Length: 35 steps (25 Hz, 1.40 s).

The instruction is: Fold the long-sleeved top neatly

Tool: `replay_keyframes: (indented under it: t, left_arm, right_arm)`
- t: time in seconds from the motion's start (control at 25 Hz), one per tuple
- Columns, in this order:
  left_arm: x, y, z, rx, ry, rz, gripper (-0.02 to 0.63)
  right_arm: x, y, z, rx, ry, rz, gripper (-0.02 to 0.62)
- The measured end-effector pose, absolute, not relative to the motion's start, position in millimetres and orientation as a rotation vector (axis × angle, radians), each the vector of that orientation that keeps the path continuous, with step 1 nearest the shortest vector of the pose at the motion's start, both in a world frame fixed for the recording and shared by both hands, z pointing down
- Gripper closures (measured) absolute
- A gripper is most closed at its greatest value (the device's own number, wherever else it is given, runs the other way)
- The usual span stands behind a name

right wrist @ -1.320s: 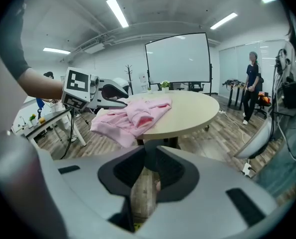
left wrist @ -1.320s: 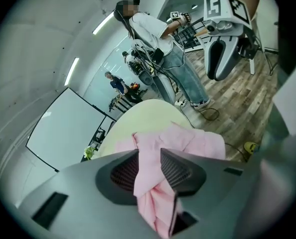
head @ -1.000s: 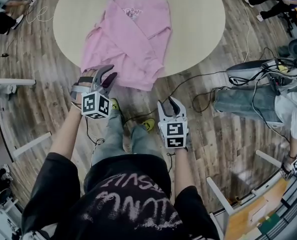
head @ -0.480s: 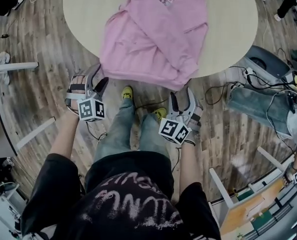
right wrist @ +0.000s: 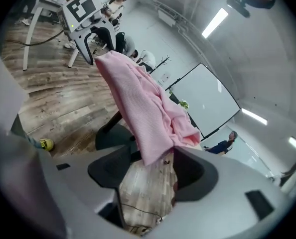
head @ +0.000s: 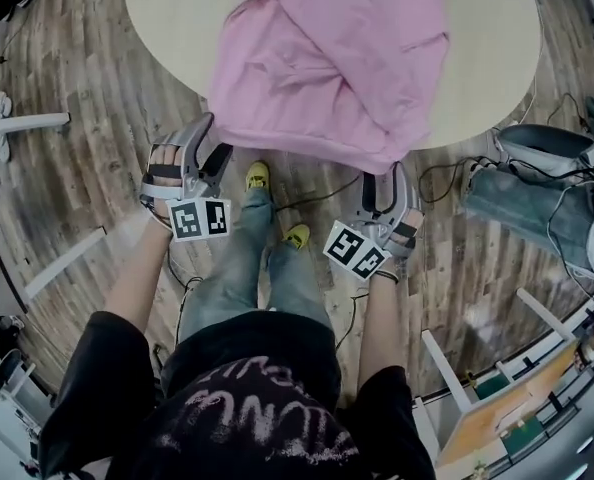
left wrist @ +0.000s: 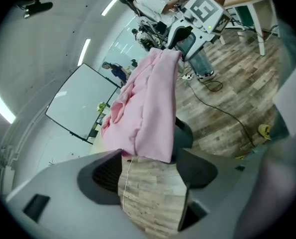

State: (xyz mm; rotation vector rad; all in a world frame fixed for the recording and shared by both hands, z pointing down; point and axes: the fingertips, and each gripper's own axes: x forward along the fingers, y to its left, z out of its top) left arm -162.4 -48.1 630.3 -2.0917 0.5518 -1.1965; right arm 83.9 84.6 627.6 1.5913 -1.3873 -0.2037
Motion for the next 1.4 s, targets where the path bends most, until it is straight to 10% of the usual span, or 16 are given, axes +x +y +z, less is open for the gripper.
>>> replay_keyframes:
  t: [0.44,1.4]
  left_arm:
    - [-174.2,-45.1,620.4,-2.058,0.794,-1.121,0.566]
    - [-199.0,57.3,517.0,-2.215,0.36,-1.344,0.574]
  right_arm:
    - [93.0,102.6,622.6,1.641,-1.372,-0.376,0.569]
    - [72.3,192.6,543.5,1.16,-1.701,-0.091,0.571]
